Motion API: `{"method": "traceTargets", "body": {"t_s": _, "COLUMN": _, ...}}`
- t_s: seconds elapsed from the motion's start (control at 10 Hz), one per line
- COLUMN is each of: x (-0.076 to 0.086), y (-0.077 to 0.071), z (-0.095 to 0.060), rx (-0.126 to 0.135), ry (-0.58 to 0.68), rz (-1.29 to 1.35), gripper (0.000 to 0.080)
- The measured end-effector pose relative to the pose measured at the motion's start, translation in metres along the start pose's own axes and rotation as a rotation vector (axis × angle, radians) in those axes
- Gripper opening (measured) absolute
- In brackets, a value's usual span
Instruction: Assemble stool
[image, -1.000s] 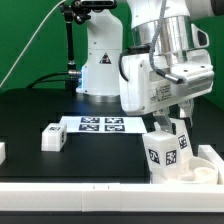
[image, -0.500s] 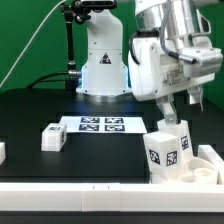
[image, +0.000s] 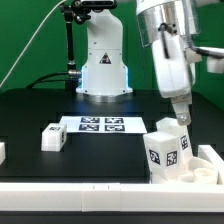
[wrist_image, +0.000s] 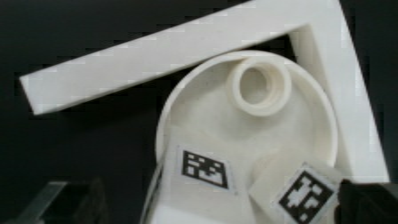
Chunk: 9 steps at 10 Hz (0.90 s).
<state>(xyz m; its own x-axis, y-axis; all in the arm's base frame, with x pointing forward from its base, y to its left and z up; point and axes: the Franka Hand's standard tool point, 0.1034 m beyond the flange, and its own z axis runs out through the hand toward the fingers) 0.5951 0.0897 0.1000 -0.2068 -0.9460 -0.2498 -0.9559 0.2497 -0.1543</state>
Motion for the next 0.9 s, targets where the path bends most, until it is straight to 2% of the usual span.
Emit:
{"method": "traceTargets", "body": {"t_s": 0.2, "x": -0.0058, "y": -0.0008, "z": -0.0014, "rx": -0.027, "ry": 0.019, "rz": -0.252, "gripper": 0.0649}}
{"method": "traceTargets", "body": {"t_s": 0.3, "x": -0.0101, "y": -0.0008, "z": -0.0024, "rx": -0.056, "ry": 0.017, "rz": -0.393, "gripper": 0.0649}}
{"method": "traceTargets", "body": {"t_s": 0.4, "x": -0.0129, "y": -0.0032, "z": -0.0038, "rx": -0.066, "ry": 0.013, "rz": -0.491, "gripper": 0.0649}}
{"method": "traceTargets", "body": {"t_s": 0.5, "x": -0.0113, "y": -0.0039, "z": -0.0036, "rx": -0.059, "ry": 0.017, "rz": -0.503, "gripper": 0.0649}}
{"method": "traceTargets", "body": {"t_s": 0.7, "x": -0.0108, "y": -0.0039, "z": -0.0036, "rx": -0.061, "ry": 0.015, "rz": -0.62, "gripper": 0.0649}}
{"method": "traceTargets", "body": {"t_s": 0.9, "x": -0.007, "y": -0.0051, "z": -0.0044, "rx": -0.071, "ry": 0.014, "rz": -0.867, "gripper": 0.0649}}
